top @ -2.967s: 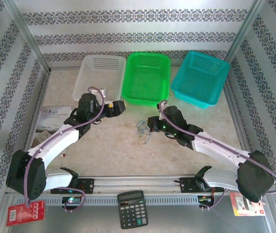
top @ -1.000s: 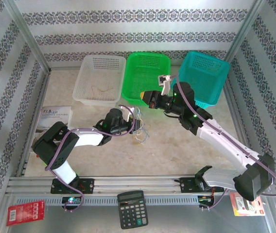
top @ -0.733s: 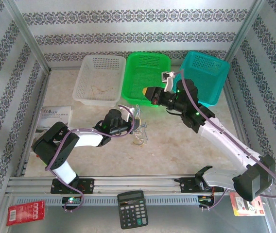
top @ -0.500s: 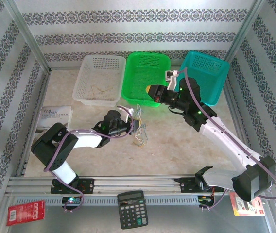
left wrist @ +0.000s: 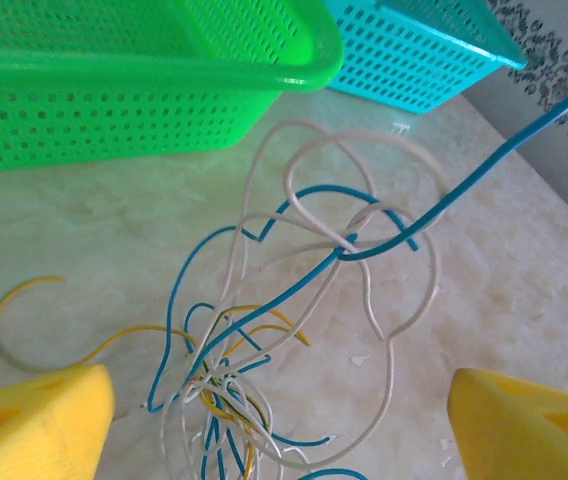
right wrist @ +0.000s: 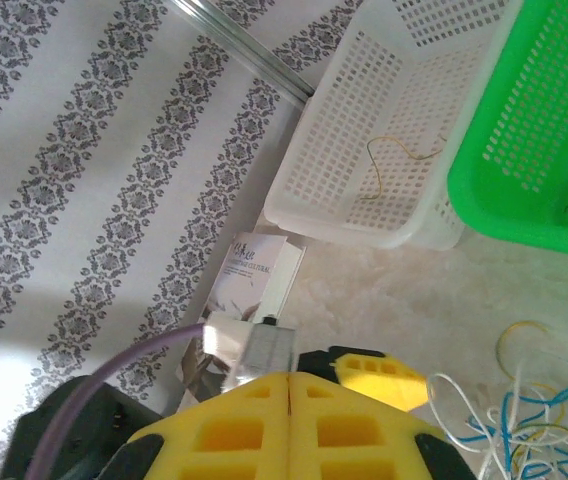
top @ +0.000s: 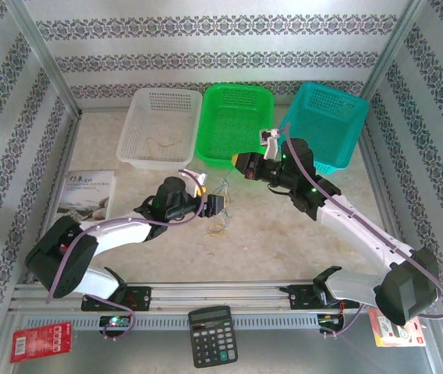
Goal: Untangle the cables
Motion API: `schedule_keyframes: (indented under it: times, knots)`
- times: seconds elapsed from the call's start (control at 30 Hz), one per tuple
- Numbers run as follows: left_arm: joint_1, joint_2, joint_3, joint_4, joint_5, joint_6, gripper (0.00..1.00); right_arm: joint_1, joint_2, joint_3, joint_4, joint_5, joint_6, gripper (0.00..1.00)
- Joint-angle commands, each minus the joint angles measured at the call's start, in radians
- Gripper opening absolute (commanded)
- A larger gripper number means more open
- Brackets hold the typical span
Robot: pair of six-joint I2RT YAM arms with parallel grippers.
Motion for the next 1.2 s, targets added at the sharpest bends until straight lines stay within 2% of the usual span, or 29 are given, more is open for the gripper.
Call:
schedule_keyframes:
  times: [0.0, 0.2, 0.4, 0.5, 0.83, 0.9, 1.07, 1.17]
  knots:
    - [-0.004, -0.061, 0.023, -0.105, -0.025, 0.062, 0.89, 0.017, 0.009, 0.0, 0.022, -0.005, -0.038, 0.0]
    - [-0.004, -0.115, 0.097, -0.175, -0.007, 0.112, 0.91, 0.046, 0.022, 0.025, -0.004, -0.006, -0.064, 0.0]
    - [-0.004, -0.055, 0.209, -0.207, 0.022, 0.16, 0.87, 0.065, 0.024, 0.047, -0.019, -0.007, -0.071, 0.0]
    - [-0.004, -0.003, 0.25, -0.199, 0.037, 0.165, 0.78, 0.075, 0.022, 0.063, -0.026, -0.008, -0.071, 0.0]
    - [-0.004, 0.133, 0.249, -0.115, 0.055, 0.14, 0.34, 0.081, 0.01, 0.153, -0.013, -0.052, -0.021, 0.0]
    - [-0.002, 0.142, 0.229, -0.099, 0.055, 0.131, 0.29, 0.081, 0.008, 0.184, -0.009, -0.061, -0.012, 0.0]
    - [-0.001, 0.146, 0.171, -0.065, 0.051, 0.116, 0.26, 0.051, 0.005, 0.268, 0.02, -0.086, 0.029, 0.0]
    - [-0.001, 0.139, 0.141, -0.054, 0.05, 0.109, 0.19, 0.027, 0.005, 0.31, 0.04, -0.093, 0.057, 0.0]
